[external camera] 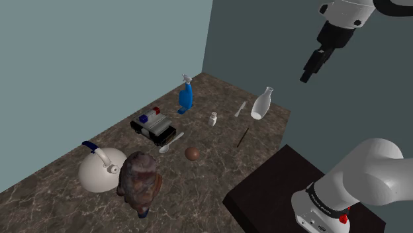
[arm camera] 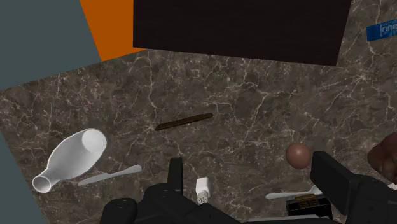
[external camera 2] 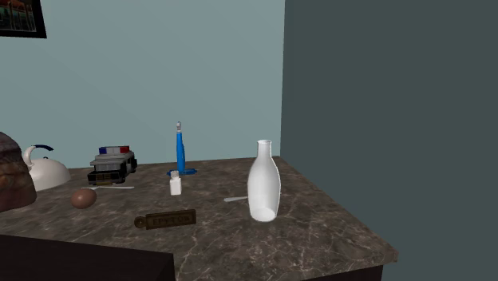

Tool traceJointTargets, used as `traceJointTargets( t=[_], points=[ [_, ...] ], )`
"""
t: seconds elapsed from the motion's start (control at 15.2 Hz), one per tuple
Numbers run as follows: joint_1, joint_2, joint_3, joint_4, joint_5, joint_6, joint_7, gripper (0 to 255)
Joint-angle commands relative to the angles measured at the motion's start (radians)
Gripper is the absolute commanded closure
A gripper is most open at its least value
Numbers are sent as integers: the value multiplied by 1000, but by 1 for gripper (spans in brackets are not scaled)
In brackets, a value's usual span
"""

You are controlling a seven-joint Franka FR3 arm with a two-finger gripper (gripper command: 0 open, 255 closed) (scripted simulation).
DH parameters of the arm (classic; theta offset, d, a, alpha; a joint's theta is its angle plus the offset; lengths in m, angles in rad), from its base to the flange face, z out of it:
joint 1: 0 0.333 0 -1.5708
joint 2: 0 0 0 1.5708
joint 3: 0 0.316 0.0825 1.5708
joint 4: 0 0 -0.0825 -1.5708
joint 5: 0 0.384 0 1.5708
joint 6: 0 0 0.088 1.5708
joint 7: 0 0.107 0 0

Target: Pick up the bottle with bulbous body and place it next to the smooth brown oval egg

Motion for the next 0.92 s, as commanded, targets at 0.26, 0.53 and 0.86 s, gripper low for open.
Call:
traceJointTargets(
  t=[0.26, 0.53, 0.86],
  points=[
    [-19, 51, -74, -44, -38, 106, -61, 0],
    [-37, 124, -147, -67, -69, 213, -122, 0],
    [-54, 243, -239, -65, -90, 346, -199, 0]
  ],
)
